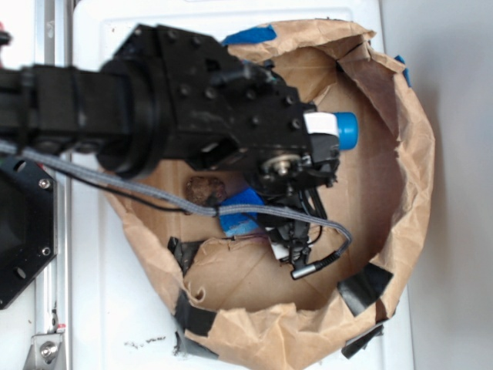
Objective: Grab the blue sponge.
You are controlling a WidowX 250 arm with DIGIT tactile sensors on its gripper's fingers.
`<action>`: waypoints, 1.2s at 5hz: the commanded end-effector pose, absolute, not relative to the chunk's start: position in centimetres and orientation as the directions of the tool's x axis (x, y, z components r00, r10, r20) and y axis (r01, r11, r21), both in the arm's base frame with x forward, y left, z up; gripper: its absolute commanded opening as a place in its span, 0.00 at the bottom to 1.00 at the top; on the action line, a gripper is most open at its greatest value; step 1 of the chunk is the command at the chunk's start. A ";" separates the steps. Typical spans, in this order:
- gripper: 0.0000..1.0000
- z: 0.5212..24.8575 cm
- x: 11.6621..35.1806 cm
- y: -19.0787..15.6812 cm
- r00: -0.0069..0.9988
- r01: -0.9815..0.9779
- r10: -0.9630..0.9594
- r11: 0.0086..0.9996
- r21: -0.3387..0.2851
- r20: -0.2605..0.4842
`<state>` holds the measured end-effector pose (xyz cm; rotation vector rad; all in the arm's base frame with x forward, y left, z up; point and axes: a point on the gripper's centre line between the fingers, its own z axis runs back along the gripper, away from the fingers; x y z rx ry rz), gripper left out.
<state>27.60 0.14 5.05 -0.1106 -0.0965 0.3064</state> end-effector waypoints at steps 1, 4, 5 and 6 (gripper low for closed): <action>1.00 4.0 28.7 -0.4 0.963 -0.233 0.237 0.971 -0.049 0.131; 0.00 5.1 28.4 -0.6 0.972 -0.213 0.216 0.976 -0.042 0.095; 0.00 7.5 28.5 -0.3 0.977 -0.191 0.196 0.979 -0.067 0.079; 0.00 11.4 28.1 -0.9 0.995 -0.056 0.060 0.997 -0.058 0.078</action>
